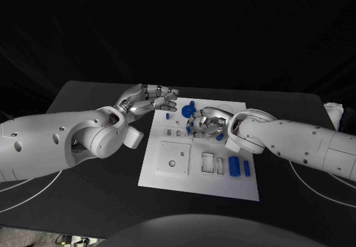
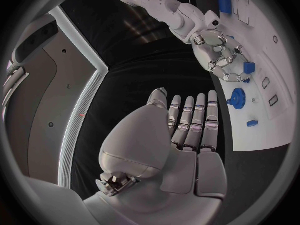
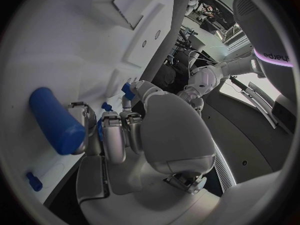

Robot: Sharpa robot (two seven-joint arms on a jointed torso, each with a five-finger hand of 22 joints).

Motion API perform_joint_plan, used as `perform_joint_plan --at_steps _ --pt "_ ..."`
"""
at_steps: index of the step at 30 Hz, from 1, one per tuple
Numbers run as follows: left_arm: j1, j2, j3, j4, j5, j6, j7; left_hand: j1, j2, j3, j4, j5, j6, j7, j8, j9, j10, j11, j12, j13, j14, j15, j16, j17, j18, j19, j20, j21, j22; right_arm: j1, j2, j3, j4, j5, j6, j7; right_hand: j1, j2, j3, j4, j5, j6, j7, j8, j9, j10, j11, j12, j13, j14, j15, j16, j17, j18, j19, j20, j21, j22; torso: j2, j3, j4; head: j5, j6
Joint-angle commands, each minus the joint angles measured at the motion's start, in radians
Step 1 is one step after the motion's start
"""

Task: Assemble the parts on the task board

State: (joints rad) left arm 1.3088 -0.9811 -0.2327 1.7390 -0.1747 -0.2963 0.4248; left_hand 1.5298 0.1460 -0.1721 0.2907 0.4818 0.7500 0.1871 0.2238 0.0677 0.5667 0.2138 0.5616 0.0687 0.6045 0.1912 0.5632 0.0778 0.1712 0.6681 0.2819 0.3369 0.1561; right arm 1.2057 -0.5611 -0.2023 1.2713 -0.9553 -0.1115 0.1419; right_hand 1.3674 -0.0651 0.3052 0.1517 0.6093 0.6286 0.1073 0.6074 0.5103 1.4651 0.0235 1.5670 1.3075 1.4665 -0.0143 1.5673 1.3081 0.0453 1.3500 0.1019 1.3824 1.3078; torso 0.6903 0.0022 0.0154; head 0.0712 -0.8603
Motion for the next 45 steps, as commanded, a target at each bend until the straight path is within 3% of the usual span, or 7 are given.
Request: perform_joint_plan --at_steps 1,19,31,36,45 --pt "0.0 0.002 0.001 0.002 0.002 0.01 0.005 -0.002 0.009 0.001 0.002 0.004 0.002 0.005 0.007 -0.001 0.0 0.009 0.005 -0.001 0.0 0.007 0.005 -0.001 -0.013 0.009 -0.001 0.0 0.0 -0.002 0.003 0.0 -0.003 -0.018 0.028 -0.014 -0.006 -0.001 0.001 -0.005 -0.004 0.008 0.001 -0.003 -0.001 0.106 0.007 0.004 0.263 0.094 0.005 -0.003 0.254 0.011 -0.004 0.0 -0.004 0.187 0.0 0.0001 0.0002 0.001 -0.001" --pt "0.0 0.004 0.001 0.0 0.002 0.014 0.004 -0.002 0.01 0.001 0.002 0.004 0.002 0.006 0.007 -0.001 0.001 0.01 0.006 -0.001 0.0 0.007 0.006 -0.001 -0.014 0.009 -0.001 0.001 0.0 -0.007 0.011 0.0 -0.019 -0.02 0.041 -0.031 -0.005 -0.002 0.007 -0.018 -0.015 0.008 0.002 -0.025 -0.014 0.106 0.009 0.004 0.263 0.085 0.006 -0.008 0.247 0.014 -0.018 0.001 -0.015 0.183 0.0 -0.0001 0.0001 0.002 -0.007" --pt "-0.001 0.003 0.001 -0.002 0.002 0.016 0.004 -0.002 0.01 0.001 0.002 0.004 0.002 0.006 0.007 -0.001 0.001 0.01 0.006 -0.001 0.0 0.007 0.006 -0.001 -0.014 0.009 -0.001 0.001 0.0 -0.007 0.011 0.0 -0.019 -0.026 0.047 -0.029 -0.007 -0.003 0.008 -0.043 -0.097 0.008 0.003 -0.081 -0.046 0.106 0.01 0.004 0.263 0.081 0.008 -0.01 0.244 0.015 -0.022 0.005 -0.021 0.182 0.0 -0.0002 -0.0001 0.002 -0.009" --pt "-0.001 0.003 0.001 -0.002 0.002 0.016 0.004 -0.002 0.01 0.001 0.002 0.004 0.002 0.006 0.007 -0.001 0.001 0.01 0.006 -0.001 0.0 0.007 0.006 -0.001 -0.014 0.009 -0.001 0.001 0.0 -0.007 0.011 0.0 -0.019 -0.032 0.049 -0.028 -0.007 -0.003 0.002 -0.056 -0.153 0.011 0.001 -0.102 -0.055 0.106 0.009 0.004 0.263 0.079 0.007 -0.011 0.242 0.016 -0.023 0.005 -0.024 0.181 0.0 -0.0002 -0.0004 0.003 -0.011" --pt "-0.001 0.003 0.001 -0.002 0.002 0.015 -0.001 -0.004 0.011 0.0 0.003 0.004 0.002 0.007 0.008 -0.001 0.001 0.01 0.006 -0.001 -0.001 0.007 0.007 -0.002 -0.014 0.009 -0.001 0.001 0.0 -0.008 0.011 0.0 -0.021 -0.037 0.052 -0.021 -0.005 -0.008 -0.006 -0.066 -0.189 0.002 -0.002 -0.118 -0.062 0.106 0.008 0.004 0.263 0.075 0.008 -0.014 0.239 0.017 -0.028 0.005 -0.031 0.179 0.0 0.0 -0.0004 0.001 -0.012"
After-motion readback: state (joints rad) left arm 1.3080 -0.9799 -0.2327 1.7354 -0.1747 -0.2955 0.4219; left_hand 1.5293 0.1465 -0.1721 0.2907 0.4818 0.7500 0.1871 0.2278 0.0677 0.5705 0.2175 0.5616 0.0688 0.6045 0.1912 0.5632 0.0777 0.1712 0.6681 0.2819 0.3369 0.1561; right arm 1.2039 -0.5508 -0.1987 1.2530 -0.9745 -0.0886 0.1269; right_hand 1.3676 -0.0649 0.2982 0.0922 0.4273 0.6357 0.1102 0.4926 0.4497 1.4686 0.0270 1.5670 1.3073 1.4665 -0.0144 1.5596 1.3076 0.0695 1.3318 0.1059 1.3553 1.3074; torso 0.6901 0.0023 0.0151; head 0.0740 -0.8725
